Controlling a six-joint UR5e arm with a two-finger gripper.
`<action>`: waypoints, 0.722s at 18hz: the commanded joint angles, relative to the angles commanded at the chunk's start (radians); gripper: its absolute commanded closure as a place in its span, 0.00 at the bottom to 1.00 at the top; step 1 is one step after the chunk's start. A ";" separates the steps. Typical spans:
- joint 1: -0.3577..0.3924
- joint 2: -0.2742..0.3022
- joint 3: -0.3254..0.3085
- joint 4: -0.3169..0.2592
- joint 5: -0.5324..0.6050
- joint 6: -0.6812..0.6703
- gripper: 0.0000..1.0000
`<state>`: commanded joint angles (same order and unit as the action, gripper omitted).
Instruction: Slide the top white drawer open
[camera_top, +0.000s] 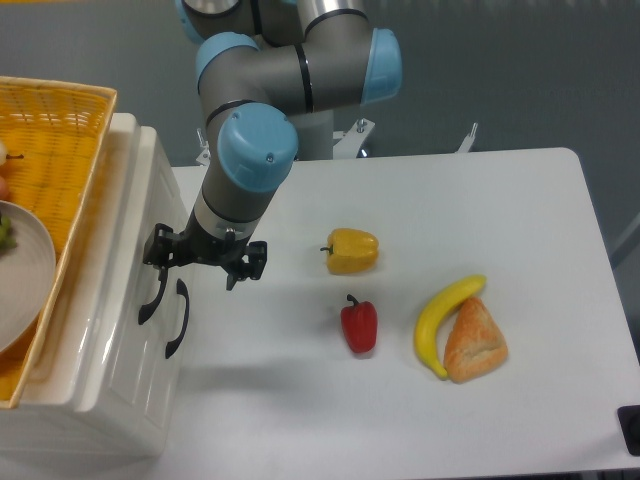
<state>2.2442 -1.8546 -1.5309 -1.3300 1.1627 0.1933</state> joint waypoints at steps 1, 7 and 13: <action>0.000 0.000 0.000 0.002 0.000 0.000 0.00; -0.003 -0.003 -0.002 0.003 0.002 0.000 0.00; -0.009 -0.006 0.000 0.005 0.002 0.000 0.00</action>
<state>2.2350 -1.8607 -1.5309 -1.3254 1.1643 0.1933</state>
